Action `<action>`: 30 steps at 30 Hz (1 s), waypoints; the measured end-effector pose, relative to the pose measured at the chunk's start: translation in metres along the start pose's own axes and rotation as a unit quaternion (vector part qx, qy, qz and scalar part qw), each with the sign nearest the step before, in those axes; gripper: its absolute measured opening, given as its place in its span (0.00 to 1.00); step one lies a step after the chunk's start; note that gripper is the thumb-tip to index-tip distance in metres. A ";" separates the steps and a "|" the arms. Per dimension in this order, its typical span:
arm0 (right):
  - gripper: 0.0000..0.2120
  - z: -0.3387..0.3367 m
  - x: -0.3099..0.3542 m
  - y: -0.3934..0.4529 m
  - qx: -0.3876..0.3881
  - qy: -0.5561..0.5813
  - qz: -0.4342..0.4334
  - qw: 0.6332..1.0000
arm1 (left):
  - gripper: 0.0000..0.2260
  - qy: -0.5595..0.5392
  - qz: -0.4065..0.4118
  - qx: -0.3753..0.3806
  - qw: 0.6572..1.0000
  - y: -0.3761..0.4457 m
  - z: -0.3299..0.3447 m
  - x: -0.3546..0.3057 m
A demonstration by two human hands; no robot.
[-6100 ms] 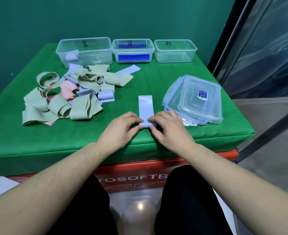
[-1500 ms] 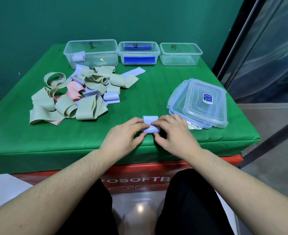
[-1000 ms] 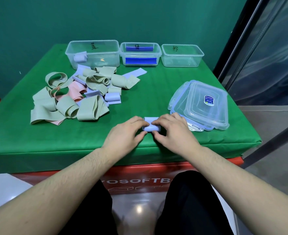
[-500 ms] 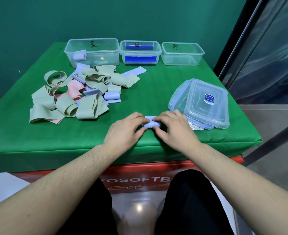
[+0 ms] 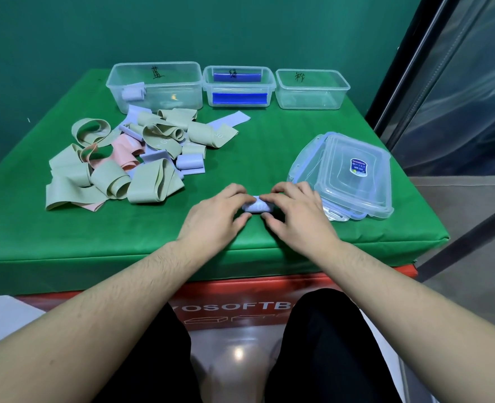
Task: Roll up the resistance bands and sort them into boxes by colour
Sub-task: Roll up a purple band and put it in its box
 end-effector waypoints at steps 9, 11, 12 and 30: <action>0.10 -0.002 0.005 0.008 0.013 -0.011 0.001 1.000 | 0.12 0.008 0.007 -0.007 1.000 0.006 0.000 0.000; 0.09 -0.003 0.007 0.009 0.013 -0.014 -0.008 1.000 | 0.12 0.006 0.010 -0.012 1.000 0.004 -0.001 -0.001; 0.09 -0.004 0.008 0.007 0.008 -0.017 -0.016 1.000 | 0.12 0.007 0.012 -0.016 1.000 0.002 -0.002 -0.001; 0.16 -0.005 0.017 -0.012 -0.004 -0.032 -0.042 0.999 | 0.13 0.021 -0.009 -0.013 1.000 -0.023 -0.002 0.001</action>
Point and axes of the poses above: each hand's wrist, its own y-axis towards the middle knuckle, its own z-axis out of the palm, x = y × z, the point moved 5 cm from there along y, towards the middle knuckle, and after that the axes turned 8 degrees about x, right-handed, at the moved point
